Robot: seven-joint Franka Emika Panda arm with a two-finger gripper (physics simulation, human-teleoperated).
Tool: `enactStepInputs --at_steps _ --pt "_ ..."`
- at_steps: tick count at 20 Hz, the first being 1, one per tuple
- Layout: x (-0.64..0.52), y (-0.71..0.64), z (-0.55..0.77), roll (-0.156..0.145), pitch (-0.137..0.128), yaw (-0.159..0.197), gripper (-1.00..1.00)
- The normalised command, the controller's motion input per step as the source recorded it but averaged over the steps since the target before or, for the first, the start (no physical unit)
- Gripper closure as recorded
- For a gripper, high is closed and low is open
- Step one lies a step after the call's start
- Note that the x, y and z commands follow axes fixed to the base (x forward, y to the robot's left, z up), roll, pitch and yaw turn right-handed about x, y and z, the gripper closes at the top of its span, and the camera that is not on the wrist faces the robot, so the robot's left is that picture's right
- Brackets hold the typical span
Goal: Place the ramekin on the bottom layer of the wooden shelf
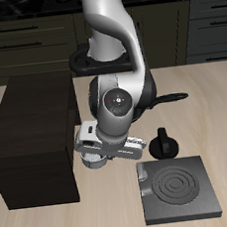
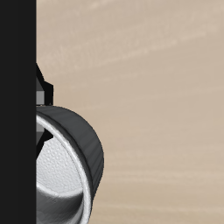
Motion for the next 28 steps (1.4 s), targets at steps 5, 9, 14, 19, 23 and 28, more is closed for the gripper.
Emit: enactStepInputs --at_steps 5,9,14,19,23,28 --pt "-0.04 -0.28 0.01 -0.044 0.004 -0.005 1.0" --pt "-0.01 -0.48 -0.03 -0.053 -0.006 0.049 1.0" --pt "-0.01 -0.37 -0.03 -0.044 0.008 0.015 1.0" --pt "-0.15 -0.36 0.14 -0.056 -0.014 -0.013 1.0" --pt "-0.11 -0.23 0.1 -0.028 -0.01 0.009 1.0" --pt "-0.09 -0.29 0.04 -0.048 0.003 0.036 1.0"
